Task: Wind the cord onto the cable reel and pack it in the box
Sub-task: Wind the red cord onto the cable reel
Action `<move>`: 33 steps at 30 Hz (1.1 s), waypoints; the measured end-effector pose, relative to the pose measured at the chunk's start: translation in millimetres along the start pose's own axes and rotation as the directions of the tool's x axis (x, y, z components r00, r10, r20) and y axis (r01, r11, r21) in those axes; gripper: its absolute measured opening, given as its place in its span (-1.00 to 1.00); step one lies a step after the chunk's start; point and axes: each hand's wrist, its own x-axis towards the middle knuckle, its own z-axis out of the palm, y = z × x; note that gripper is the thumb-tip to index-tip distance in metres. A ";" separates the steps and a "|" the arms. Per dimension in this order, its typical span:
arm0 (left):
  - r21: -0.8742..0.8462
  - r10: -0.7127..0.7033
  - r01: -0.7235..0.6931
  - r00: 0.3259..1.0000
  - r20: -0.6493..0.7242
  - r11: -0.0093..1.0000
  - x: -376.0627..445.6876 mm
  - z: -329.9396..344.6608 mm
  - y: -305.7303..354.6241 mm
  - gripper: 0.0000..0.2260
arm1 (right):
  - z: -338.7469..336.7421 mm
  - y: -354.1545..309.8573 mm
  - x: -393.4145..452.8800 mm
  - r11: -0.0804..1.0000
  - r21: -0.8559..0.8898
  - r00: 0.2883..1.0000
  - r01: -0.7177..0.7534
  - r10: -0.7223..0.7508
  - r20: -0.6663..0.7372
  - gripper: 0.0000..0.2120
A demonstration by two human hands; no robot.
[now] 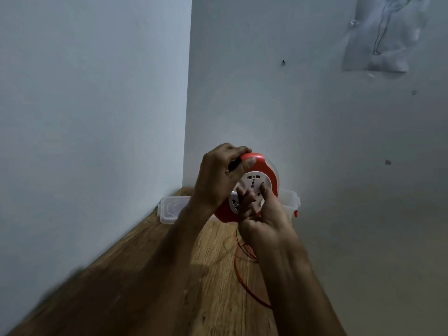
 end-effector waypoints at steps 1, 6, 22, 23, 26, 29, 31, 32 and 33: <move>0.004 -0.003 0.003 1.000 -0.015 1.000 0.8 -2.1 -0.4 -0.67 | -0.6 2.2 0.0 0.998 -0.056 1.000 0.005 -0.005 0.006 -0.44; 0.014 -0.024 0.026 0.993 -0.118 1.000 4.9 -20.4 -11.6 -0.71 | -3.5 2.7 6.1 0.768 -0.610 0.979 0.197 -0.185 0.083 -0.59; -0.021 -0.153 0.151 0.986 -0.069 0.988 6.6 -35.3 -29.7 -0.67 | -12.0 -5.9 14.8 -0.945 -0.202 0.537 0.258 -0.034 0.843 -0.21; -0.024 -0.156 0.155 0.986 -0.065 0.988 6.5 -35.6 -30.2 -0.67 | -15.2 -2.2 19.1 -0.945 -0.195 0.478 0.264 -0.047 0.877 -0.22; -0.036 -0.170 0.169 0.984 -0.049 0.985 5.3 -35.7 -30.2 -0.67 | -23.2 9.3 30.5 -0.934 -0.236 0.319 0.270 -0.144 0.937 -0.26; -0.037 -0.157 0.156 0.987 -0.021 0.987 4.7 -33.6 -25.7 -0.68 | -30.9 13.2 35.1 -0.942 -0.245 0.199 0.228 -0.201 0.959 -0.31; -0.025 -0.130 0.130 0.991 -0.005 0.991 4.4 -29.6 -21.6 -0.69 | -33.9 11.8 37.3 -0.927 -0.281 0.150 0.249 -0.250 0.957 -0.36; -0.024 -0.123 0.123 0.992 -0.001 0.992 4.3 -26.7 -19.3 -0.69 | -33.8 10.5 38.2 -0.902 -0.326 0.150 0.284 -0.294 0.944 -0.39; -0.023 -0.120 0.120 0.993 0.004 0.993 3.9 -23.5 -17.2 -0.69 | -33.4 9.9 38.8 -0.867 -0.379 0.161 0.324 -0.344 0.925 -0.42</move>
